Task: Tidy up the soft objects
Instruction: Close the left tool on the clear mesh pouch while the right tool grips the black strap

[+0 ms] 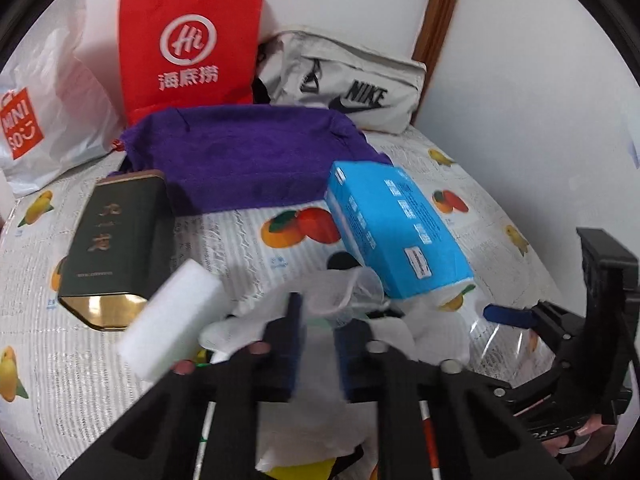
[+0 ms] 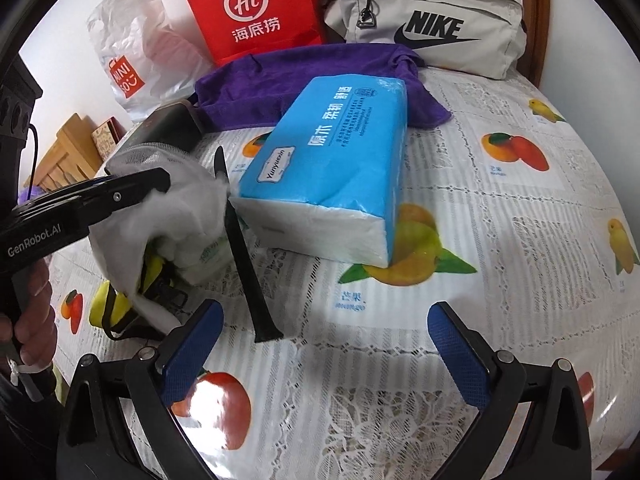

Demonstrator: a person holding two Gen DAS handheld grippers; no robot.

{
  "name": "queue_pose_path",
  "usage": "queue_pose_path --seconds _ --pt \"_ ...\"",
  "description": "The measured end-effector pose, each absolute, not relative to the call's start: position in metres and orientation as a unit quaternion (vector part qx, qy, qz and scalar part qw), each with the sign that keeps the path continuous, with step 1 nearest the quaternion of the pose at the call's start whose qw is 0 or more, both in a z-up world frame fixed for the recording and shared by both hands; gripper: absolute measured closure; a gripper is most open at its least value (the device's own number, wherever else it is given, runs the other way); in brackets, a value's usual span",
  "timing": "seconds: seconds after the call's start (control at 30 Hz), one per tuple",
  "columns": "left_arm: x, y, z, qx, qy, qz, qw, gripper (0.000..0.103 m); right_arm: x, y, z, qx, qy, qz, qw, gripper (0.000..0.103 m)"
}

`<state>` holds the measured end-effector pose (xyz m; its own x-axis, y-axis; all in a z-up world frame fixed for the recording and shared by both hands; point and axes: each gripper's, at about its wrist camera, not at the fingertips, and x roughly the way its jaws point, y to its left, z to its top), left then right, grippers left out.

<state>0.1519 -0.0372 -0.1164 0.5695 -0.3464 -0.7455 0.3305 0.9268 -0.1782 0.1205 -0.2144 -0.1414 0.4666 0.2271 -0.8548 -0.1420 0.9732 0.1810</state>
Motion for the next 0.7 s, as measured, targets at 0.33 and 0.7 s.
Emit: queue_pose_path --seconds 0.33,0.7 --pt "0.143 -0.003 -0.09 -0.039 0.396 -0.167 0.902 0.095 0.137 -0.186 -0.152 0.035 0.506 0.169 0.845 0.037" --pt "0.135 0.025 -0.086 -0.059 0.39 -0.137 0.909 0.095 0.133 -0.175 -0.148 0.012 0.491 0.191 0.85 0.099"
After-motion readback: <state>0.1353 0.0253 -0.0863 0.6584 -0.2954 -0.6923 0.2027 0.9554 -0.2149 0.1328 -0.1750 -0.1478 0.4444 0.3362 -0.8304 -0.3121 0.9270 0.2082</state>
